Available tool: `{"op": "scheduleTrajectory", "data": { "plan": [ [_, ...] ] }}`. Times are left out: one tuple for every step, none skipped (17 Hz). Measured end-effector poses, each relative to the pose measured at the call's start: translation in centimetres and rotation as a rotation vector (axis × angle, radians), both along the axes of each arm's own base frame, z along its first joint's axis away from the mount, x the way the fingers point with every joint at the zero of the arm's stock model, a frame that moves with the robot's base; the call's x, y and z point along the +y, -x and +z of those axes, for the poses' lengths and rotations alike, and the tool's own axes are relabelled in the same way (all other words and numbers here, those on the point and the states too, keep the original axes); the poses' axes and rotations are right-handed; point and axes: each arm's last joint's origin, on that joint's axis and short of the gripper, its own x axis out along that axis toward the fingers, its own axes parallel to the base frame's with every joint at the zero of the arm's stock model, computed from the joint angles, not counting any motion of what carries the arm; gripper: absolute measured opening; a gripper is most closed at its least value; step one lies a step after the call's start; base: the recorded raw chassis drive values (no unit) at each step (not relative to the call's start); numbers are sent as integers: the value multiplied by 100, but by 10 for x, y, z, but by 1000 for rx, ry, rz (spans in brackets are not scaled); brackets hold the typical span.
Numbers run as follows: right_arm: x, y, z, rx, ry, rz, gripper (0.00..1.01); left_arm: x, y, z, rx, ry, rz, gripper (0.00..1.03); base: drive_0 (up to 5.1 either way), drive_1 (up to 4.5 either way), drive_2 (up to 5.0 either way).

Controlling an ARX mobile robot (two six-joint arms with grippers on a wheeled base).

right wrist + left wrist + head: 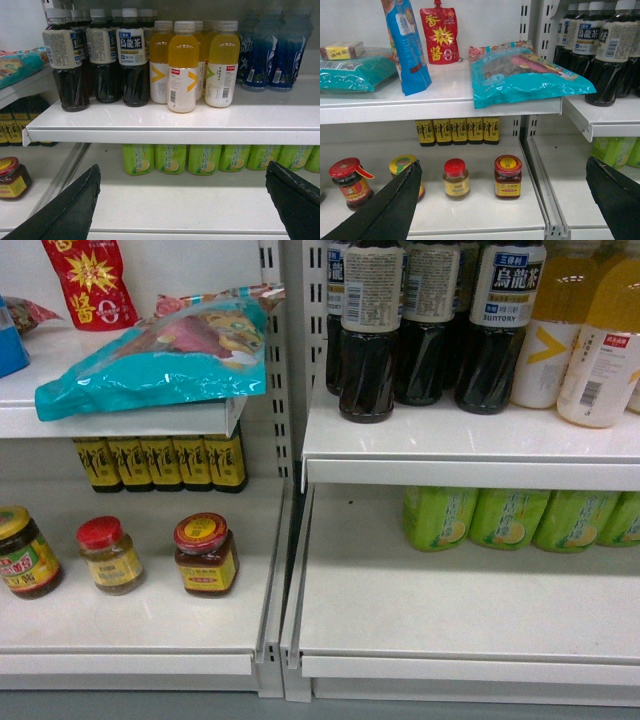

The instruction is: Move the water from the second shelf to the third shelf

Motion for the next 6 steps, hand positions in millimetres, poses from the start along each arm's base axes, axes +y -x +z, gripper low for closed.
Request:
{"op": "scheduleTrajectory", "data": {
  "plan": [
    [0,0,0,0,0,0,98,0,0,0,0,0,0,98,0,0,0],
    [0,0,0,0,0,0,98,0,0,0,0,0,0,98,0,0,0],
    [0,0,0,0,0,0,98,0,0,0,0,0,0,98,0,0,0],
    [0,0,0,0,0,0,98,0,0,0,0,0,0,98,0,0,0],
    [0,0,0,0,0,0,98,0,0,0,0,0,0,98,0,0,0],
    [0,0,0,0,0,0,98,0,0,0,0,0,0,98,0,0,0]
  ]
}}
